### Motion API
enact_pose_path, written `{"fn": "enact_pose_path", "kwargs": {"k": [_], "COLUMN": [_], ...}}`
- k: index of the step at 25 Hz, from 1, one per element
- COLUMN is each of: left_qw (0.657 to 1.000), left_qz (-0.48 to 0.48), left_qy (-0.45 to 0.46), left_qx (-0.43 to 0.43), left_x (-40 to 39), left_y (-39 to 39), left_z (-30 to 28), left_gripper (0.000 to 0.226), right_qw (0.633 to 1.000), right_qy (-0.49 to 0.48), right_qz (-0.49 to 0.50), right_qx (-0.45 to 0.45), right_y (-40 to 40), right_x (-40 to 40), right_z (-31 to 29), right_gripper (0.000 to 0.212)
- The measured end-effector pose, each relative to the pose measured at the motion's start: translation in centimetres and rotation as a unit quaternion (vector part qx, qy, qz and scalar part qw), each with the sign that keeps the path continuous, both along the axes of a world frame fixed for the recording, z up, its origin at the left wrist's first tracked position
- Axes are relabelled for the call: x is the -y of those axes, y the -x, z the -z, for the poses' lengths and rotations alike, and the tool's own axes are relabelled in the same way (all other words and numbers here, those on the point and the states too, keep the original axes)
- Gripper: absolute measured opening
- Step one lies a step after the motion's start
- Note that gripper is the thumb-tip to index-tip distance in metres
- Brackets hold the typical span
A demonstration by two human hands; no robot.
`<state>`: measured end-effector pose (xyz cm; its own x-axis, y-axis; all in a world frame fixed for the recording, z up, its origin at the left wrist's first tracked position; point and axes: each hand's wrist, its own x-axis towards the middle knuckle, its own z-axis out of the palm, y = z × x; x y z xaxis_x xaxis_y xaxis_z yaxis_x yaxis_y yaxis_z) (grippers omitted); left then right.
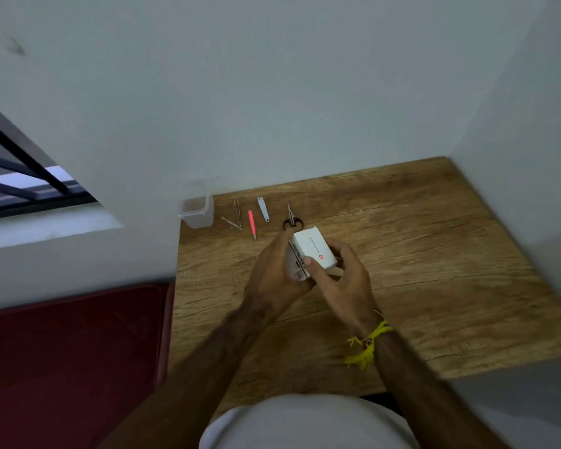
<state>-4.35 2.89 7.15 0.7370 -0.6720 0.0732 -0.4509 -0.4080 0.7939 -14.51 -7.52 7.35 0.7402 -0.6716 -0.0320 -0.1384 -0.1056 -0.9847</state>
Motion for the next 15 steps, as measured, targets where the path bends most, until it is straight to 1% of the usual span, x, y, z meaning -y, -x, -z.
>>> {"fn": "enact_pose_path", "kwargs": {"k": [2, 6, 7, 8, 10, 11, 12, 13, 15], "left_qw": [0.999, 0.995, 0.994, 0.994, 0.996, 0.997, 0.998, 0.999, 0.999], "left_qz": [0.015, 0.025, 0.029, 0.028, 0.008, -0.002, -0.011, -0.018, -0.018], "left_qy": [-0.027, -0.067, -0.072, -0.073, -0.064, -0.055, -0.047, -0.039, -0.035], "left_qx": [0.034, 0.07, 0.073, 0.07, 0.055, 0.047, 0.037, 0.025, 0.01], "left_x": [-1.6, -3.8, -4.0, -4.3, -4.3, -4.2, -4.1, -4.1, -4.1], "left_y": [-0.3, -0.4, -0.1, 0.3, 1.2, 1.5, 1.8, 2.1, 2.5], "left_z": [0.0, 0.9, 0.9, 0.9, 0.7, 0.7, 0.7, 0.7, 0.8], "left_gripper": [0.085, 0.091, 0.093, 0.095, 0.094, 0.092, 0.088, 0.085, 0.083], "right_qw": [1.0, 0.995, 0.992, 0.984, 0.951, 0.936, 0.931, 0.937, 0.963], "right_qy": [0.004, 0.04, 0.069, 0.118, 0.228, 0.263, 0.275, 0.267, 0.209], "right_qz": [-0.019, -0.068, -0.08, -0.095, -0.138, -0.155, -0.16, -0.156, -0.131], "right_qx": [-0.025, -0.066, -0.073, -0.092, -0.155, -0.175, -0.178, -0.163, -0.106], "right_y": [-0.5, -0.6, -0.3, 0.1, 0.4, 0.5, 0.6, 0.8, 1.1], "right_x": [-0.3, -1.1, -1.5, -1.8, -2.5, -2.6, -2.5, -2.1, -0.6], "right_z": [-0.1, 0.2, 0.2, 0.1, -0.3, -0.4, -0.6, -0.9, -0.9], "right_gripper": [0.042, 0.048, 0.052, 0.057, 0.067, 0.07, 0.071, 0.069, 0.058]}}
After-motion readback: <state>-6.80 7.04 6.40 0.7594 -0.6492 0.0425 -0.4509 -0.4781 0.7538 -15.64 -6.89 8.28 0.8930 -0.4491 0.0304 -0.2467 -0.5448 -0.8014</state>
